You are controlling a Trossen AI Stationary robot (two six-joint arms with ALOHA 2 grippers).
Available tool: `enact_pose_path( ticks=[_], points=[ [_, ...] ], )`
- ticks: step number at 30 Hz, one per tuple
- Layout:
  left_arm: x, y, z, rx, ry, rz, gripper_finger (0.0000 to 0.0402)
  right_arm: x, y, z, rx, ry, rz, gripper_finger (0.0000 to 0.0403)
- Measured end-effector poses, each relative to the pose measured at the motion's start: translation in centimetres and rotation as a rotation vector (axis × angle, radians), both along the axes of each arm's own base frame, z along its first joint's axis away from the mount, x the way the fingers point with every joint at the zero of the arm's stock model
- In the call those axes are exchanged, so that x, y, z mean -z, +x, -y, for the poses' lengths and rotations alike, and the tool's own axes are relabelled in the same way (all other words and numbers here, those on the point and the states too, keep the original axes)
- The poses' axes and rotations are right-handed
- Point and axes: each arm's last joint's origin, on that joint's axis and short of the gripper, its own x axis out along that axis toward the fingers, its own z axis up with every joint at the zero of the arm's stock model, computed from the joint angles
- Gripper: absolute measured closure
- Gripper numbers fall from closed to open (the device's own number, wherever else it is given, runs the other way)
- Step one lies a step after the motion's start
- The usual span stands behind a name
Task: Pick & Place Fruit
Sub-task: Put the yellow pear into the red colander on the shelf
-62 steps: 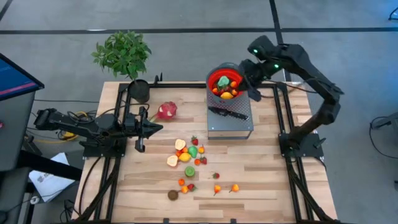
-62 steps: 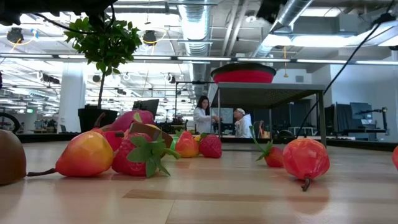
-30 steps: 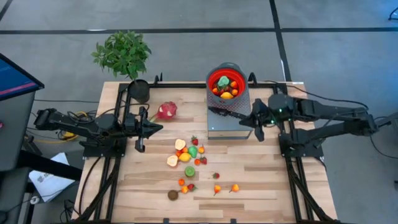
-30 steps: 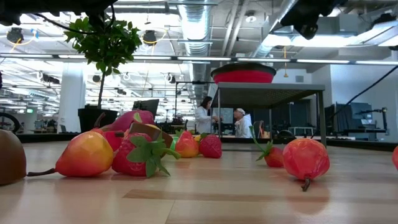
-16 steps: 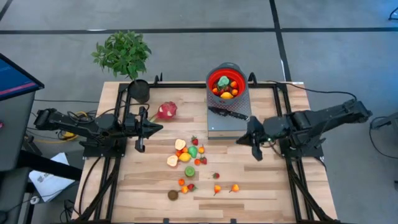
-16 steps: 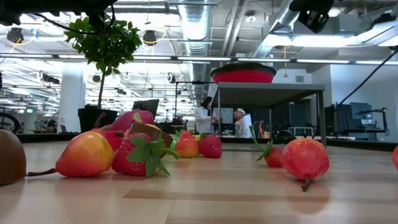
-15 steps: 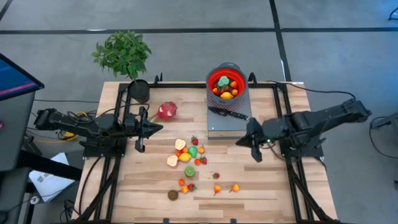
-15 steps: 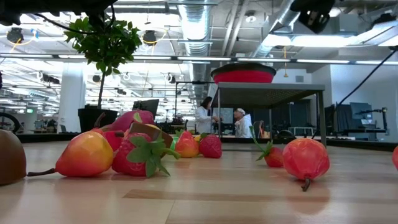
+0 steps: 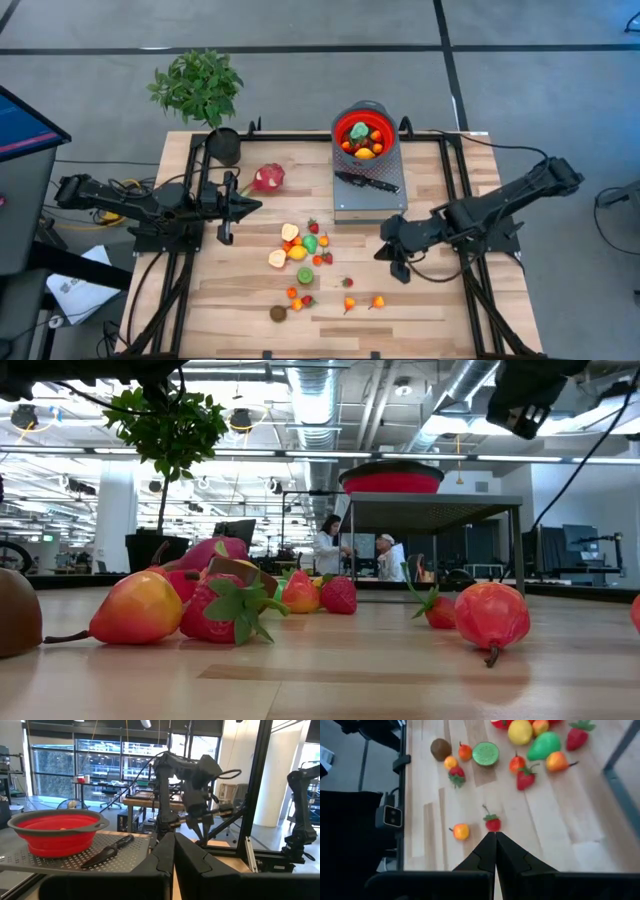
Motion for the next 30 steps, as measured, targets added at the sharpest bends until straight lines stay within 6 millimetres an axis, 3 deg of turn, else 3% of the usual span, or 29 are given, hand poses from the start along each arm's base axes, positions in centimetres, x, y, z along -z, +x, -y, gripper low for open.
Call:
enact_pose_path(
  ticks=[9, 14, 23, 30],
  points=[
    [0.0, 0.0, 0.0, 0.0, 0.0, 0.0, 0.0399, 1.4, 3.3, -1.7, 0.02, 0.158, 0.048, 0.0403],
    [0.0, 0.0, 0.0, 0.001, 0.0, -0.001, 0.0399, -0.2, 4.4, -4.0, -0.033, 0.174, 0.073, 0.0403],
    [0.0, 0.0, 0.0, 0.0, 0.0, 0.0, 0.0399, -3.7, 7.1, -7.5, -0.062, -0.048, -0.1, 0.0403],
    [0.0, 0.0, 0.0, 0.001, 0.0, -0.001, 0.0399, -3.5, 7.6, -10.5, -0.182, -0.198, -0.276, 0.0403]
  ],
)
